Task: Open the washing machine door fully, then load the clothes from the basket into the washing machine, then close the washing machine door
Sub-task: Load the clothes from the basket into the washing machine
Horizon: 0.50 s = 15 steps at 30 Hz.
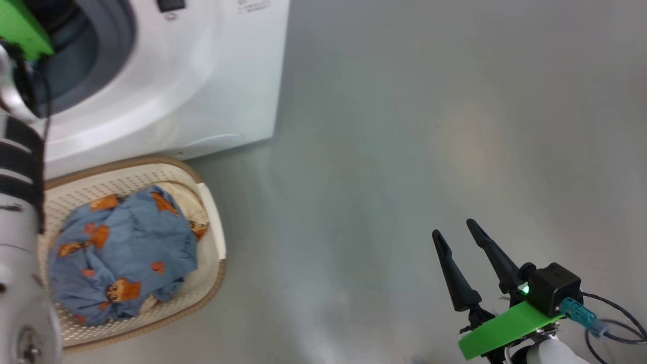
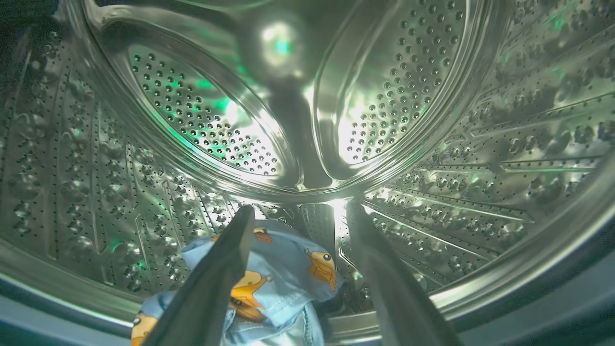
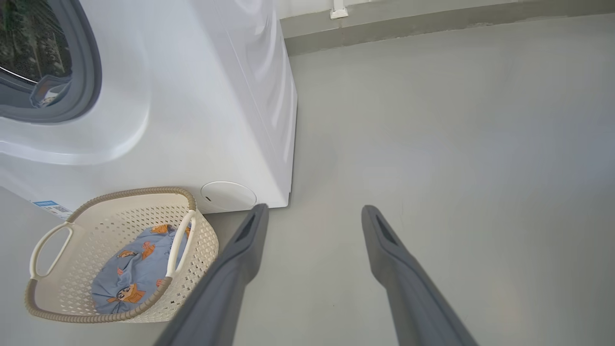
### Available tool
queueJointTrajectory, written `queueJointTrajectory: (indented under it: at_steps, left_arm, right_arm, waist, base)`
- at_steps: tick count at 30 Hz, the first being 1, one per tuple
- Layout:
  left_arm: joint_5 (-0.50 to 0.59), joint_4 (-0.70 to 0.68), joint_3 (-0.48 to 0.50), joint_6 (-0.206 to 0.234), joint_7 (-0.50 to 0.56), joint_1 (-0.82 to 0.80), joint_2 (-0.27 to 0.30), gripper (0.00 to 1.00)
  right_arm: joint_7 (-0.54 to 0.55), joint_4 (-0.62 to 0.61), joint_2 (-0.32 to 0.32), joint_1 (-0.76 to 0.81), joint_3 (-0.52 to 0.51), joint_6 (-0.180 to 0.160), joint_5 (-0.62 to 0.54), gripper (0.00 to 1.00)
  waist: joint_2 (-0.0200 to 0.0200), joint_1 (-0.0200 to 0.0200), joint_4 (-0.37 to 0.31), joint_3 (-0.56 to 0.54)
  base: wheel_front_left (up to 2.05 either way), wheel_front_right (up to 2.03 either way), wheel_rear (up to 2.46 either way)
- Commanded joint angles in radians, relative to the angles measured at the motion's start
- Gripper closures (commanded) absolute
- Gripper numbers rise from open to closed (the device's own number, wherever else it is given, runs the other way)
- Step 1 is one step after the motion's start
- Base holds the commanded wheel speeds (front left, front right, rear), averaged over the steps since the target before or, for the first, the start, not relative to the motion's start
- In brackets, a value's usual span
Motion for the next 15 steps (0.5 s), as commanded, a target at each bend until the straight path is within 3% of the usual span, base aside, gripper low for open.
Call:
queueJointTrajectory:
  at_steps: [1, 15]
  left_arm:
    - [-0.003, -0.03, 0.005, 0.006, -0.005, 0.013, 0.036, 0.0]
    - [-0.047, -0.108, 0.008, -0.041, -0.005, 0.162, -0.017, 0.0]
  right_arm:
    - [-0.005, -0.016, -0.014, 0.016, 0.02, 0.002, 0.006, 0.0]
    - [-0.005, -0.009, -0.024, 0.018, 0.001, 0.002, -0.002, 0.0]
  waist:
    - [0.0, 0.0, 0.034, -0.035]
    - [0.0, 0.0, 0.116, -0.118]
  base:
    - [0.0, 0.0, 0.0]
    - [0.0, 0.0, 0.0]
